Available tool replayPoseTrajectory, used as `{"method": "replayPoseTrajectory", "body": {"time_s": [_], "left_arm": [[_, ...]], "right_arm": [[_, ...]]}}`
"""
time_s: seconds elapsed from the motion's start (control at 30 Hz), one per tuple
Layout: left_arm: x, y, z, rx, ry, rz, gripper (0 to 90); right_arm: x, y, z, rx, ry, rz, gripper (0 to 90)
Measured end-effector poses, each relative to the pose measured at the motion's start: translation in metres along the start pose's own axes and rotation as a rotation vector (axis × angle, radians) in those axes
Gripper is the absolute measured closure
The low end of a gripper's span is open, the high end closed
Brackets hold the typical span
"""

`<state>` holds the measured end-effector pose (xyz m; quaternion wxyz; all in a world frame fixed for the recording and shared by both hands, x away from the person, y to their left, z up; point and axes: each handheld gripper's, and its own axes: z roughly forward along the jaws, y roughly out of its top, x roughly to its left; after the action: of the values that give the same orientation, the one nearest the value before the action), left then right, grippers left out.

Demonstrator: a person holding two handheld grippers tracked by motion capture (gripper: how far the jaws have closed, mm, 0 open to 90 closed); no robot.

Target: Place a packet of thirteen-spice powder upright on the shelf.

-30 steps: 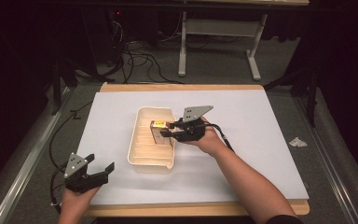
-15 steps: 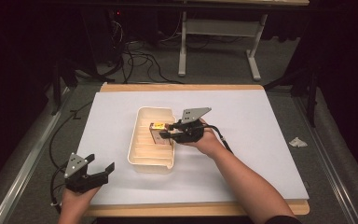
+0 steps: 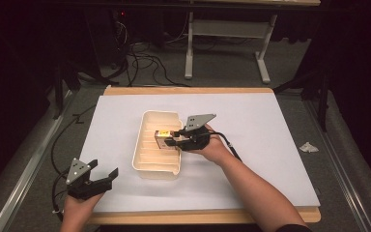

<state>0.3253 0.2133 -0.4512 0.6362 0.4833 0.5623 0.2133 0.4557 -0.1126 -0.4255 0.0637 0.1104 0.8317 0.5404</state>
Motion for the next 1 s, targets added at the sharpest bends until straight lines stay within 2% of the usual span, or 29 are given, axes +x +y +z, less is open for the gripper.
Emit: {"method": "replayPoseTrajectory", "body": {"time_s": [0.37,1.0], "left_arm": [[-0.0003,0.0000,-0.0002,0.002,-0.001,0.004,15.1],[-0.0005,0.0002,0.0003,0.002,-0.004,0.004,15.1]], "right_arm": [[0.0013,0.0000,-0.0002,0.013,-0.006,0.006,64.3],[0.0029,0.0024,-0.0040,0.019,-0.061,0.037,36.5]]}}
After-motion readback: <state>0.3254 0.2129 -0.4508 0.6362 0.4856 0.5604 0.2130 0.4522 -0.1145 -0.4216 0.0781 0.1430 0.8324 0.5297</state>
